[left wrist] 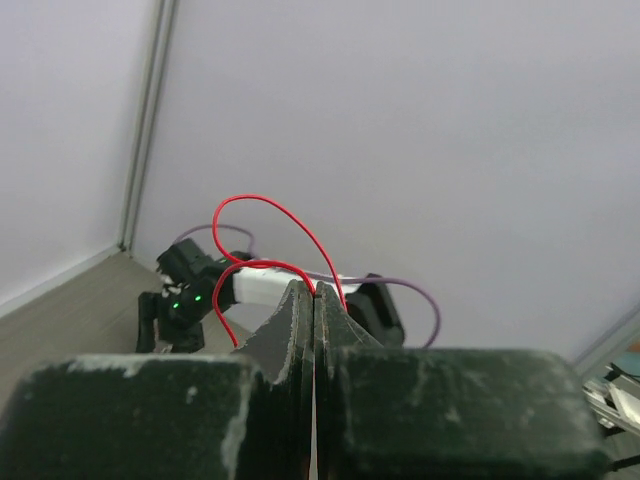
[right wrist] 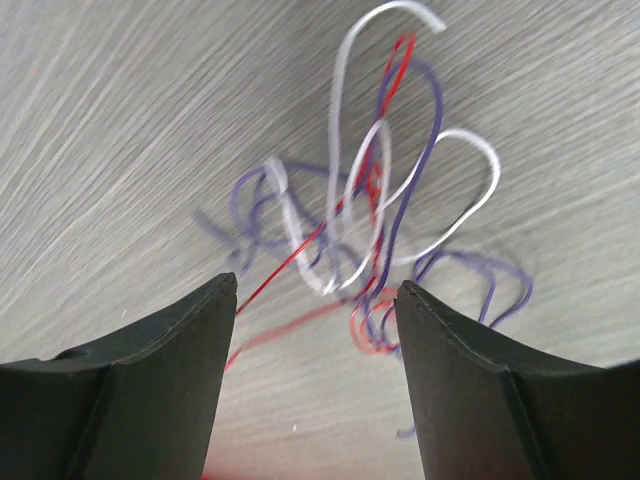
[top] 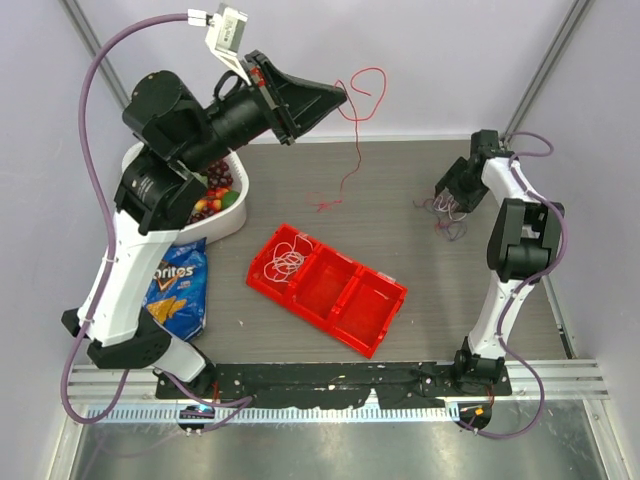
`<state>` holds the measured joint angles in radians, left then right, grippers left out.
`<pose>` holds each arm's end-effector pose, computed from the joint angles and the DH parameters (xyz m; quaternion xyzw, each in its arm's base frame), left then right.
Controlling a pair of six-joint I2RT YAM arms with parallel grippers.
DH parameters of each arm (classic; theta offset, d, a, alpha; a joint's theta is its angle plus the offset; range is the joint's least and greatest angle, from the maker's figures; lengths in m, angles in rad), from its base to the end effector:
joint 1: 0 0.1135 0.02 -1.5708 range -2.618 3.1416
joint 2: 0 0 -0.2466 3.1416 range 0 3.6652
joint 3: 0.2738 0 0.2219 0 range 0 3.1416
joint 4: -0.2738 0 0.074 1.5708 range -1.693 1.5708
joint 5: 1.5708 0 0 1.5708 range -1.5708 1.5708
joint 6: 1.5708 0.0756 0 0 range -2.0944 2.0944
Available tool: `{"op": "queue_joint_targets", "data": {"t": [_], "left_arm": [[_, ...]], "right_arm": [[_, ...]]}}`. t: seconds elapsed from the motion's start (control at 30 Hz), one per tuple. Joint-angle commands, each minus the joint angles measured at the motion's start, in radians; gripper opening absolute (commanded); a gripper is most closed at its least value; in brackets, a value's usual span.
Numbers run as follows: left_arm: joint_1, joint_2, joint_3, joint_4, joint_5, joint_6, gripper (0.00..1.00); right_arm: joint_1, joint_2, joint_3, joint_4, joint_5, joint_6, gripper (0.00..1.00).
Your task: Untangle the cables
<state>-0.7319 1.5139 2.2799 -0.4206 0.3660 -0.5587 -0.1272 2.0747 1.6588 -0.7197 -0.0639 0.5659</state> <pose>0.1712 -0.1901 0.6000 0.1972 0.5505 -0.5674 0.5797 0.4189 -0.0487 0.1625 0.3250 0.9202 0.0774 0.2038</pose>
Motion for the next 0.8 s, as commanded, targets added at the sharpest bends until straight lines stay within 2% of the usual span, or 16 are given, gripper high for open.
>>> {"op": "queue_joint_targets", "data": {"t": [0.0, 0.17, 0.5, 0.77], "left_arm": [[-0.003, 0.002, -0.033, -0.055, -0.111, 0.045, 0.00], [-0.001, 0.006, -0.036, -0.106, -0.127, 0.037, 0.00], [-0.001, -0.009, -0.120, -0.102, -0.108, -0.052, 0.00], [-0.001, -0.073, -0.324, -0.121, -0.157, -0.076, 0.00]], "right_arm": [[0.054, -0.191, -0.014, -0.015, -0.002, -0.024, 0.71], [0.075, -0.260, -0.082, -0.014, -0.037, -0.015, 0.72], [0.077, -0.355, -0.206, 0.025, -0.091, 0.000, 0.68], [0.077, -0.378, -0.211, 0.031, -0.103, -0.001, 0.67]]}}
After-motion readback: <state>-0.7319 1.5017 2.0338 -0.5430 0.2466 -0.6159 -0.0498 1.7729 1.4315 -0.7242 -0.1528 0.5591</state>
